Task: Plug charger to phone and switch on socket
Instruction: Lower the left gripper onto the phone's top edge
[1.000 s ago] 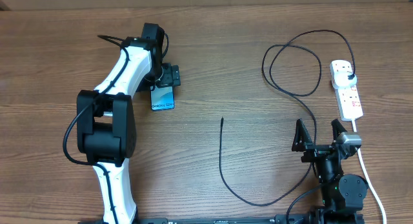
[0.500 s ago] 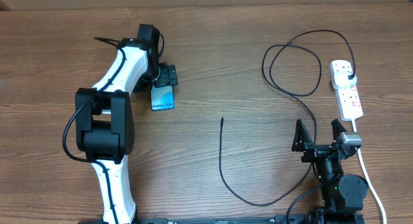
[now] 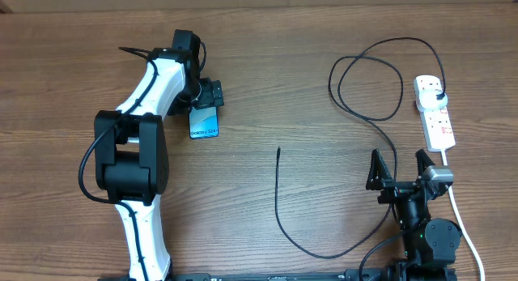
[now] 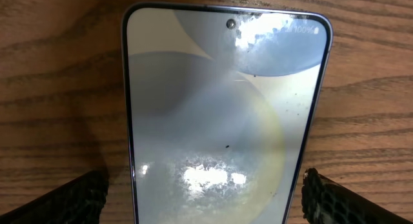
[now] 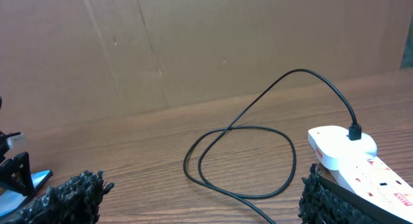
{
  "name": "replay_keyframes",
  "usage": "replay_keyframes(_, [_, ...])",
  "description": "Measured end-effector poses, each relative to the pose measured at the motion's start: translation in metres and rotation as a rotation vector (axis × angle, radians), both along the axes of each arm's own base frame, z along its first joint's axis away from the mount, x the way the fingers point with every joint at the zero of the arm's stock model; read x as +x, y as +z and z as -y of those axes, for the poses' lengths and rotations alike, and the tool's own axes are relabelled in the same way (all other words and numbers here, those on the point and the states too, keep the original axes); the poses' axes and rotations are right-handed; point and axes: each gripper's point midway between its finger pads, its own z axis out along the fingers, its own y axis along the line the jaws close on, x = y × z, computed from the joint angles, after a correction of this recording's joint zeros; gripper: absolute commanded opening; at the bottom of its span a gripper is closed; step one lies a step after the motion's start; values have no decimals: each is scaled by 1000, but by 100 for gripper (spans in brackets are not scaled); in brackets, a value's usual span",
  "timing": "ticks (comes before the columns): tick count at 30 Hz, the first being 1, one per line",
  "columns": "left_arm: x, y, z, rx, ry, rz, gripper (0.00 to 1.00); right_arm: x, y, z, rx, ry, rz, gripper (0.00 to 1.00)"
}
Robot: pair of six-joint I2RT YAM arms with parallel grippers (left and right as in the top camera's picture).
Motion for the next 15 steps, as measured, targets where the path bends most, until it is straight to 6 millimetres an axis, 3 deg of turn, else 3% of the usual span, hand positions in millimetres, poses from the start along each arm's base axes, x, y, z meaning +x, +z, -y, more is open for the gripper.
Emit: replay_keyframes(15, [3, 1, 10, -2, -22, 20, 100, 0, 0, 0, 0, 0, 0, 100])
